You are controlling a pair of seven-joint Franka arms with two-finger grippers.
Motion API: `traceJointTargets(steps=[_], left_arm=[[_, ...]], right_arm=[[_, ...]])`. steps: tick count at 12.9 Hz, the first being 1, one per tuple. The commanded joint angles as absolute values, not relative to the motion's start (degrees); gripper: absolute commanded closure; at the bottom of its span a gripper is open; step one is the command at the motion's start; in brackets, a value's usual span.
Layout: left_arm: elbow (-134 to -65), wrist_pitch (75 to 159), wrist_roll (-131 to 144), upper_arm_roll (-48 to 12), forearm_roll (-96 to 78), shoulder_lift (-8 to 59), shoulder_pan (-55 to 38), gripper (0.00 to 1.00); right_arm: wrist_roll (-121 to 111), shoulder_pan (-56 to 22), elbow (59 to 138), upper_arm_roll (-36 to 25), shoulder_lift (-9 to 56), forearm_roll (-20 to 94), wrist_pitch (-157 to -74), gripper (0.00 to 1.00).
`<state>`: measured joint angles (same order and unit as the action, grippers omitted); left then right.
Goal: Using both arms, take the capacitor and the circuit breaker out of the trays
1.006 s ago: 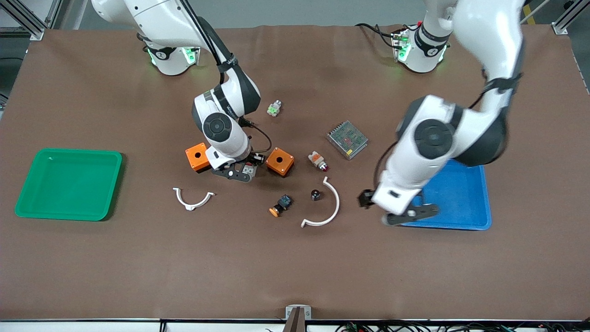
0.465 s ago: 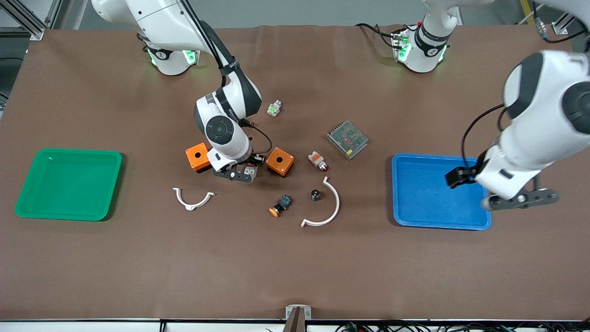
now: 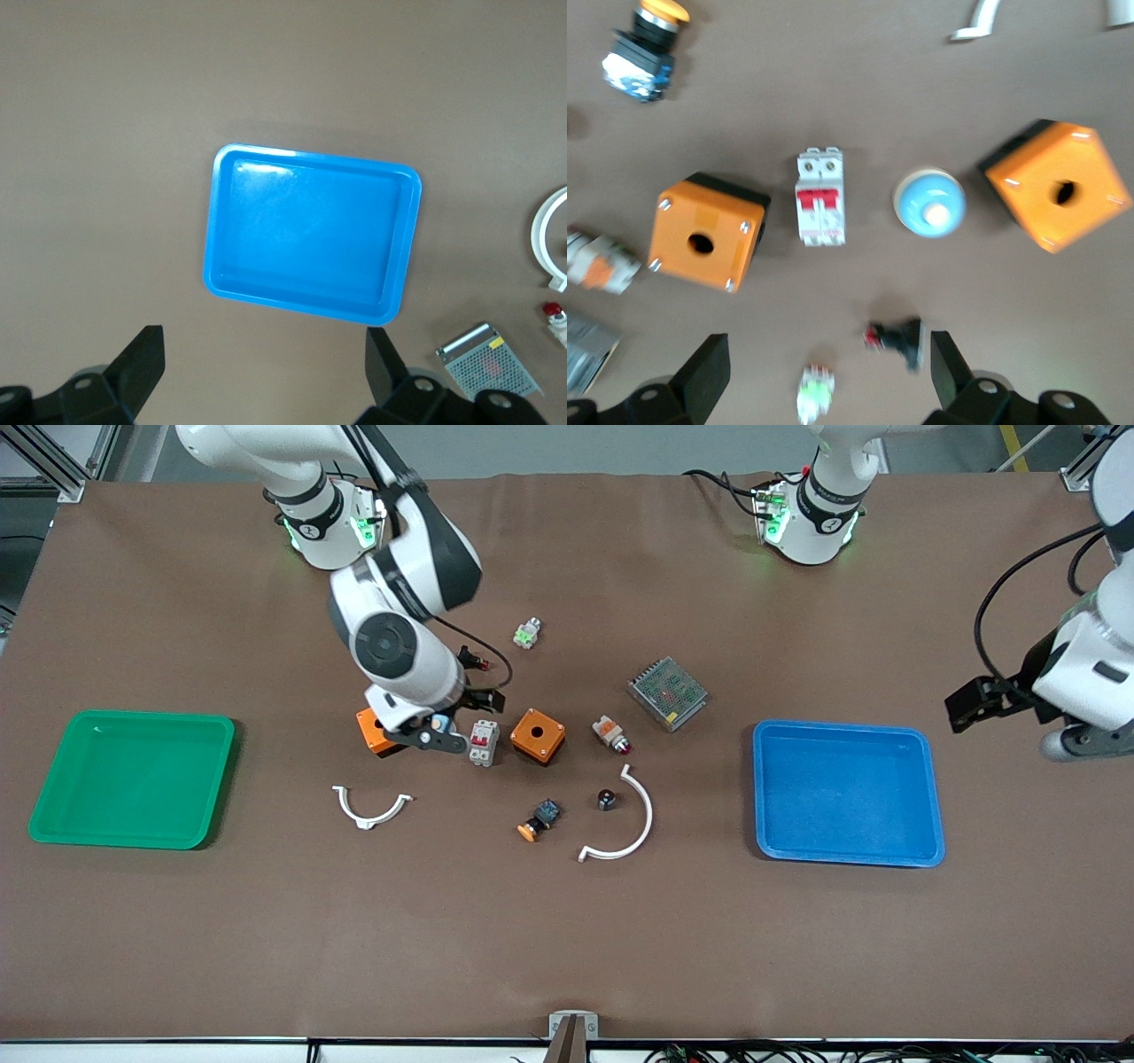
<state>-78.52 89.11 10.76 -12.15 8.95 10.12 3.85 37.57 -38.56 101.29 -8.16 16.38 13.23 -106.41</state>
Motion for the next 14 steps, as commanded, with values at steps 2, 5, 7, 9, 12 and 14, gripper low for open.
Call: traceJointTargets(steps=[2,5,7,9,12,14], left_arm=[[-80.3,86.6,9.2,-12.9,9.0,6.2,4.2,0.00],[-84.8,86.4,5.0,-10.4,5.8,1.9,4.0,0.00],[-86.6,86.4,3.4,-9.0,4.2,0.2,3.5,0.00],[-87.0,86.3,3.6,-9.4,4.1,-0.6,3.9,0.00],[-86.7,86.9,3.5,-9.4,2.8,-0.2,4.1,0.00],[-86.8,87.0,3.7,-9.2,1.1,-0.4,4.2,0.00]], right_arm=[[32.0,-32.4,101.7,-7.7,5.5,12.2,-96.5,0.00],[26.2,-26.9,102.2,-7.7,-1.6,6.8,-91.0,0.00],[19.9,-21.4,102.2,-7.7,-4.6,6.1,-88.5,0.00],[12.2,-15.2,102.2,-7.7,-6.6,5.0,-87.5,0.00],[2.3,-7.9,101.6,-7.7,-7.8,2.8,-87.5,0.00],[-0.5,-6.0,99.9,-7.7,-7.6,0.8,-88.0,0.00]])
